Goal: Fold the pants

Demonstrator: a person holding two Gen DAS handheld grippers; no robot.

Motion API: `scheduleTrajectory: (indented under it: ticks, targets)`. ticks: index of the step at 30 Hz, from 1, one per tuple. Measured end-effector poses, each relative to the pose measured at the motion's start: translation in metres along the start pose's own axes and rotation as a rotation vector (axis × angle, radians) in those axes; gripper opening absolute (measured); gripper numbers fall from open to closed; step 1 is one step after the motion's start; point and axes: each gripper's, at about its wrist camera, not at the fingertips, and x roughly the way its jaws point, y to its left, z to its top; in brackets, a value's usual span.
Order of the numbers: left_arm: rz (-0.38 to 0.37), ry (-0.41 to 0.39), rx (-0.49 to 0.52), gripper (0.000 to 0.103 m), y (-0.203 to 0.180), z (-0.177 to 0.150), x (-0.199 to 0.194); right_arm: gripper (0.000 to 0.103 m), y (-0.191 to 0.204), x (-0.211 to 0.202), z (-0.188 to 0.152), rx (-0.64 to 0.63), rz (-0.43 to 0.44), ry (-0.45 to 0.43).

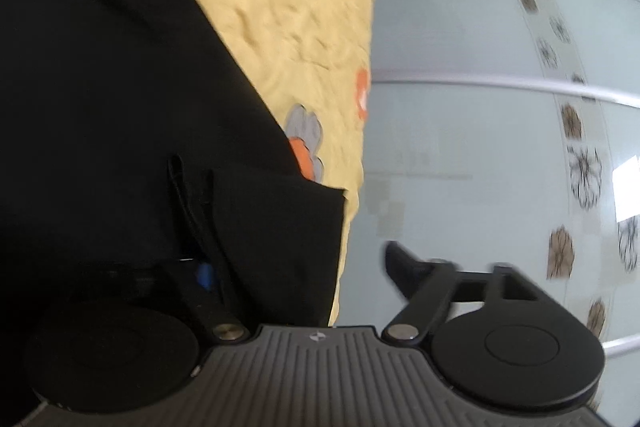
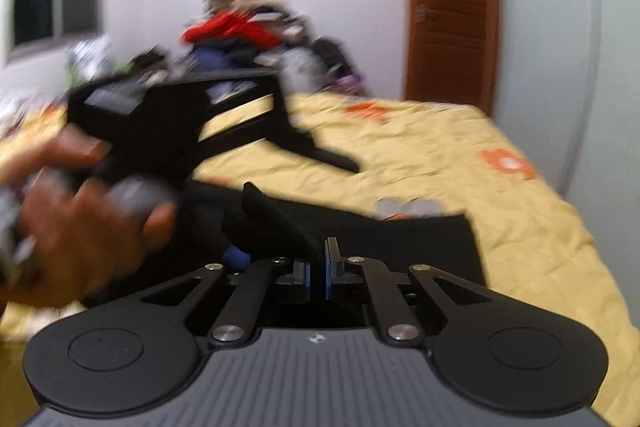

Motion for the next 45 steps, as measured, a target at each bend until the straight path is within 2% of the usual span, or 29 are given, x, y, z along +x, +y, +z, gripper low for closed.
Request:
scheduleTrajectory:
  ticks: [2,4,5,7,11,15,18,21,28,32,34,36,37,38,39,42,43,44,45]
  targets:
    - [0.003,0.0,0.01,0.031,0.002,0.003,-0.004,0.006,0.014,0.003,-0.003,-0.061,-0.004,0.016]
    - [0.014,0.002,0.018,0.015,0.005,0.005,-0.01,0.007,0.021,0.006,-0.004,-0.072,0.003,0.022]
    - [0.015,0.003,0.015,0.011,0.006,0.006,-0.013,0.007,0.024,0.005,-0.003,-0.066,0.006,0.018]
    - [0.035,-0.001,0.036,0.011,0.005,0.008,-0.02,0.007,0.029,0.006,-0.001,-0.064,0.026,0.018]
    - [0.146,-0.04,0.187,0.01,-0.007,0.008,-0.047,0.007,0.043,0.01,0.001,-0.079,0.059,0.03]
    - [0.379,-0.142,0.473,0.007,-0.034,0.002,-0.075,0.007,0.061,0.021,0.009,-0.064,0.12,0.023]
    - [0.495,-0.204,0.625,0.006,-0.045,0.0,-0.093,0.007,0.079,0.036,0.018,-0.055,0.172,0.028]
    - [0.572,-0.233,0.715,0.006,-0.046,0.002,-0.105,0.007,0.1,0.051,0.023,-0.069,0.211,0.036]
    - [0.617,-0.214,0.675,0.006,-0.019,0.014,-0.116,0.007,0.118,0.074,0.02,-0.065,0.243,0.108]
    - [0.625,-0.222,0.695,0.005,-0.018,0.007,-0.117,0.014,0.116,0.074,0.016,-0.045,0.262,0.151]
    - [0.624,-0.229,0.705,0.005,-0.018,0.003,-0.119,0.028,0.109,0.063,0.017,-0.036,0.312,0.167]
    - [0.62,-0.231,0.7,0.005,-0.018,0.002,-0.122,0.052,0.098,0.049,0.02,-0.027,0.361,0.159]
    - [0.618,-0.232,0.699,0.005,-0.017,0.001,-0.123,0.057,0.09,0.038,0.02,-0.028,0.371,0.146]
    - [0.62,-0.231,0.7,0.006,-0.017,0.0,-0.122,0.062,0.084,0.028,0.019,-0.03,0.36,0.133]
    - [0.624,-0.226,0.702,0.006,-0.015,0.001,-0.122,0.062,0.076,0.018,0.019,-0.032,0.331,0.119]
    - [0.628,-0.229,0.673,0.011,-0.01,0.003,-0.124,0.062,0.04,-0.005,0.018,0.025,0.17,0.097]
    - [0.639,-0.243,0.671,0.017,-0.011,0.002,-0.127,0.062,0.027,-0.011,0.016,0.066,0.109,0.092]
    - [0.657,-0.259,0.676,0.027,-0.012,0.0,-0.13,0.062,0.01,-0.019,0.013,0.123,0.047,0.087]
    - [0.682,-0.277,0.686,0.027,-0.015,-0.003,-0.133,0.062,-0.005,-0.024,0.01,0.179,-0.001,0.083]
